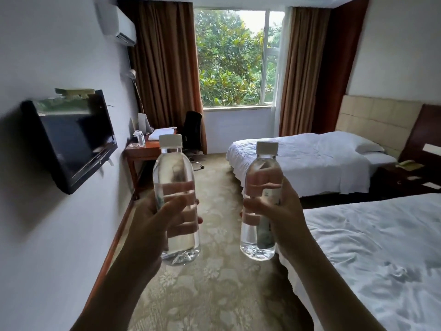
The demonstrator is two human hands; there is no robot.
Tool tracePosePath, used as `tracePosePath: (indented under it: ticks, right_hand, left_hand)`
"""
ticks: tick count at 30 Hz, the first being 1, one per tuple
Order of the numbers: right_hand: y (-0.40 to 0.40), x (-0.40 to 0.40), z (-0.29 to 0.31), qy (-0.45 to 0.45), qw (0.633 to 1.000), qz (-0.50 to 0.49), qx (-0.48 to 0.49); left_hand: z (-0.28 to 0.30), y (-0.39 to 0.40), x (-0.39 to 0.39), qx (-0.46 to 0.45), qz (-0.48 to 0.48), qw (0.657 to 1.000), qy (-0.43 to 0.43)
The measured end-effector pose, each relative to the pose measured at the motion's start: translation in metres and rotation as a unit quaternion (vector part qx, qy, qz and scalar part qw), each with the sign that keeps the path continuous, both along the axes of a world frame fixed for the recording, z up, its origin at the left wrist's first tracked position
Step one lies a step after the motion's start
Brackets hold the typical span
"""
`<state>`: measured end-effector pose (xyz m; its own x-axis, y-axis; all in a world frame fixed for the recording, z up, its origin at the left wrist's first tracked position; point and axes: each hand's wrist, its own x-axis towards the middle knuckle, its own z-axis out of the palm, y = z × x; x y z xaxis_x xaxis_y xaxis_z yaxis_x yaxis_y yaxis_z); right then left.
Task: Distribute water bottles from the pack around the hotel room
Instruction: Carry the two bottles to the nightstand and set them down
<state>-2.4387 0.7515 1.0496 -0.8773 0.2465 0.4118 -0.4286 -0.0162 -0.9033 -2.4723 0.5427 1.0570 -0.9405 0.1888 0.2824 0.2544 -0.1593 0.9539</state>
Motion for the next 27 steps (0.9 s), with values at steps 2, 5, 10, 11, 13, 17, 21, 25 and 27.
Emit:
tracePosePath:
  ticks: [2, 5, 10, 11, 13, 17, 21, 25, 27]
  right_hand:
    - [0.008, -0.044, 0.003, 0.001, 1.0, 0.01, 0.005]
    - [0.015, -0.114, 0.005, 0.012, 0.999, 0.03, 0.015]
    - [0.015, -0.245, -0.003, 0.012, 0.999, 0.032, 0.012]
    - [0.014, -0.272, -0.004, 0.01, 1.0, 0.025, 0.01]
    - [0.01, -0.326, -0.004, 0.007, 1.0, 0.009, 0.018]
    - [0.005, -0.439, 0.004, 0.008, 0.999, -0.013, 0.035]
    - [0.013, -0.535, 0.014, 0.016, 0.999, -0.023, 0.04]
    - [0.035, -0.621, 0.011, 0.016, 0.999, -0.039, 0.034]
    - [0.051, -0.664, 0.006, 0.015, 0.999, -0.038, 0.029]
  left_hand:
    - [0.003, 0.005, -0.039, 0.006, 0.005, 1.0, -0.002]
    - [0.003, 0.01, -0.105, 0.01, 0.014, 1.0, -0.001]
    - [-0.009, 0.008, -0.234, 0.007, 0.016, 1.0, -0.008]
    - [-0.011, 0.007, -0.262, 0.01, 0.018, 1.0, -0.009]
    - [-0.011, 0.003, -0.317, 0.014, 0.017, 1.0, -0.008]
    - [0.0, -0.002, -0.433, 0.018, -0.002, 1.0, -0.007]
    - [0.012, 0.011, -0.532, 0.013, -0.022, 1.0, 0.002]
    - [0.009, 0.032, -0.622, 0.021, -0.038, 0.999, -0.011]
    - [0.005, 0.051, -0.667, 0.017, -0.043, 0.999, -0.013]
